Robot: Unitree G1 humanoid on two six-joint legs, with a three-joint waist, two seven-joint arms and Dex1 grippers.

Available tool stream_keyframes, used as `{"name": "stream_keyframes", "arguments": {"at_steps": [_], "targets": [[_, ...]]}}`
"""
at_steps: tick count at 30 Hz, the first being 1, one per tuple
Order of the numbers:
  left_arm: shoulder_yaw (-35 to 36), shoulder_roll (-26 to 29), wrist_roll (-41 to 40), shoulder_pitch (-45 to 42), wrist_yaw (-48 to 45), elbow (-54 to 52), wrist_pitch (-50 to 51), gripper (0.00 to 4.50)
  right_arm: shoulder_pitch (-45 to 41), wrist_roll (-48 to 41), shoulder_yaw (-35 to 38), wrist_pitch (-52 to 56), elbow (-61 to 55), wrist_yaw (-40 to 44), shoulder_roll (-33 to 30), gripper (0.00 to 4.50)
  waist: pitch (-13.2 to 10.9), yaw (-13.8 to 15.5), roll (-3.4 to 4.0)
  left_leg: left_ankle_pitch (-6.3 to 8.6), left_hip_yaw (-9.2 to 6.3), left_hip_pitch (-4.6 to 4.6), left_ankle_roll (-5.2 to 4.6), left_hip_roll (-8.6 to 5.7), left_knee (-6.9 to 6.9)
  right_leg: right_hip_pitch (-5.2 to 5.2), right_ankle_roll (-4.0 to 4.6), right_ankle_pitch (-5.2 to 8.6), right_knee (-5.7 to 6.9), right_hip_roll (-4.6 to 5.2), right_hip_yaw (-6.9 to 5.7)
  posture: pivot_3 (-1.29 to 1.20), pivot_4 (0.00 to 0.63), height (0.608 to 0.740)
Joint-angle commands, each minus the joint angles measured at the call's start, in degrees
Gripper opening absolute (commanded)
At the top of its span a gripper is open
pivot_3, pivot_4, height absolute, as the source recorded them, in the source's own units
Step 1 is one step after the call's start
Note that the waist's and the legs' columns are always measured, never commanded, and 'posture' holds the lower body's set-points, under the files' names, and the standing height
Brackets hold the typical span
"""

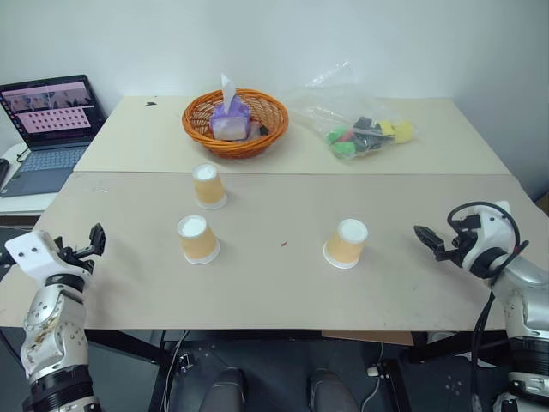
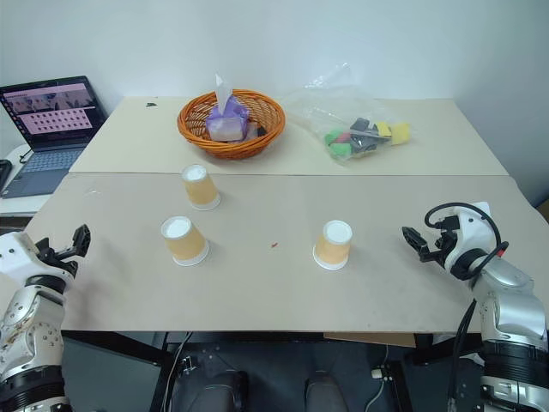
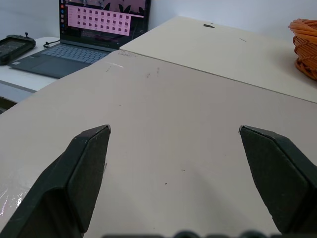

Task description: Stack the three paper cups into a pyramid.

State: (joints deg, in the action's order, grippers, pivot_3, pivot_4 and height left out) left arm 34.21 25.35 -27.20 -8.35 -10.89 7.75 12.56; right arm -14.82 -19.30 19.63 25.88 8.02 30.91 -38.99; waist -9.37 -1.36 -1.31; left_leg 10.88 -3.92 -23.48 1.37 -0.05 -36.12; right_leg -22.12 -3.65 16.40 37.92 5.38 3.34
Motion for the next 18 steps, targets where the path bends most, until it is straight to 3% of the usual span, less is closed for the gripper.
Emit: {"name": "stream_keyframes", "arguments": {"at_steps": [1,4,11,18], "targets": [[-1.27,2.15,-1.48,-1.6,-4.83,-2.74,-1.13,4.44,-3.52,-4.71,4.28,0.24,-4.72,1.18,-1.31,4.5,0.0,0.0,0.0,0.0,0.0,0.0,0.0,0.0,0.0,0.0,0.0,0.0,0.0,0.0,0.0,0.0,0.15,0.74],[-5.95,5.41,-6.58,-0.8,-16.88,-11.1,2.41,4.44,-9.7,-18.19,5.09,7.42,-17.0,8.63,-3.74,4.5,-0.28,-0.31,0.12,-0.02,0.04,-0.12,0.04,0.0,-0.06,-0.13,0.0,-0.01,0.11,0.0,0.04,0.0,0.15,0.74],[-10.92,11.4,-15.06,3.7,-27.11,-24.6,13.31,4.44,-15.03,-39.15,1.29,18.12,-32.54,18.03,-6.8,4.5,-0.19,-1.12,-0.13,0.08,-0.04,-0.08,-0.11,0.26,0.13,0.02,-0.03,0.0,-0.3,-0.2,-0.06,0.0,0.15,0.74],[-12.39,15.77,-13.27,5.72,-32.77,-25.17,14.92,4.44,-15.54,-31.5,-12.16,16.15,-35.54,26.07,-10.62,4.5,-0.24,-0.96,-0.12,0.07,0.05,0.11,-0.11,0.18,0.04,0.08,0.05,-0.05,-0.15,-0.13,0.02,0.0,0.15,0.74]]}}
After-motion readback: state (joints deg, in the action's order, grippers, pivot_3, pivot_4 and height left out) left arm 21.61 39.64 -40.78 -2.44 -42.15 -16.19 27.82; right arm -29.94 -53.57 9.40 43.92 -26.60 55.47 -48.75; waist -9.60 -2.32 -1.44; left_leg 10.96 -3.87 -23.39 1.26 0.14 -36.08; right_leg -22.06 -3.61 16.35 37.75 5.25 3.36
